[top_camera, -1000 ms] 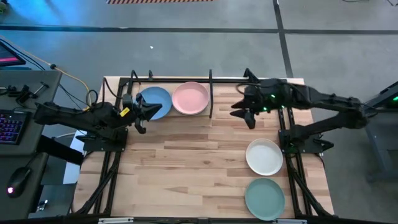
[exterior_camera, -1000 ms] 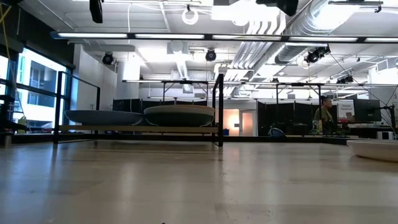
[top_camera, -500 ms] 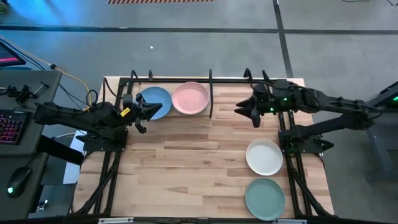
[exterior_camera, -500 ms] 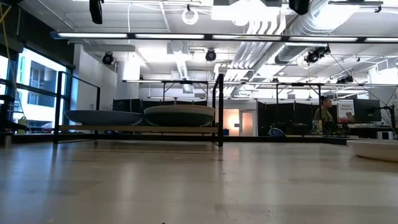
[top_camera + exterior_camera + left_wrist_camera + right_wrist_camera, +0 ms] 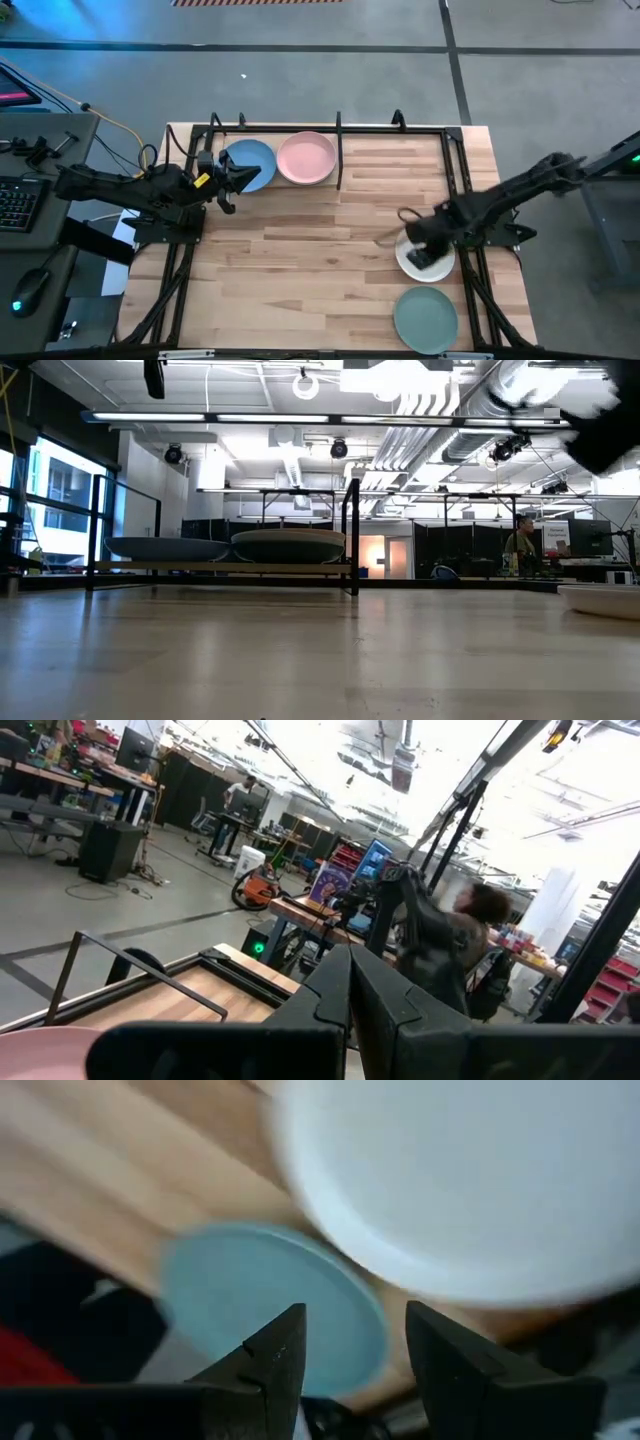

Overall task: Place and stack plates onto a shelf
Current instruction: Stack the white plate on top of the blue plate

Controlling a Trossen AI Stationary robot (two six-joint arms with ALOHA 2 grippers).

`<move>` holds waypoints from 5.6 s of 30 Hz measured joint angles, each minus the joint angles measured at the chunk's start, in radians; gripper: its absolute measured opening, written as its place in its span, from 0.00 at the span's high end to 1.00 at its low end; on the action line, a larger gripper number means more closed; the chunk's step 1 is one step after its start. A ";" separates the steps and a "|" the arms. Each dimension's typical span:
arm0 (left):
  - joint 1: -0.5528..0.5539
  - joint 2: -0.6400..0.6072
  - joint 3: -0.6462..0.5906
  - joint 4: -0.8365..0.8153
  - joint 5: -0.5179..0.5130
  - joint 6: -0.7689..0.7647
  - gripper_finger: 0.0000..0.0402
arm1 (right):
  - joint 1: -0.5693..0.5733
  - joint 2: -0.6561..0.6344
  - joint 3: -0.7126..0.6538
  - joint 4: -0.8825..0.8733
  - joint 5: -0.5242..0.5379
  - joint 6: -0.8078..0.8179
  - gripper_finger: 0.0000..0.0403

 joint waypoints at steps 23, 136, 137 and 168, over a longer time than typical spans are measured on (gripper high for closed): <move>0.000 0.000 0.000 0.000 -0.017 -0.032 1.00 | 0.235 0.039 -0.138 -0.064 0.147 0.465 0.76; 0.000 -0.112 -0.001 0.127 -0.149 0.098 1.00 | -0.242 0.239 0.207 0.589 0.464 -0.226 1.00; 0.000 -0.112 -0.001 0.134 -0.143 0.098 1.00 | -0.262 0.274 0.262 0.581 0.455 -0.276 1.00; 0.000 -0.111 -0.001 0.162 -0.102 0.097 1.00 | -0.717 0.992 1.294 0.235 0.321 -0.813 1.00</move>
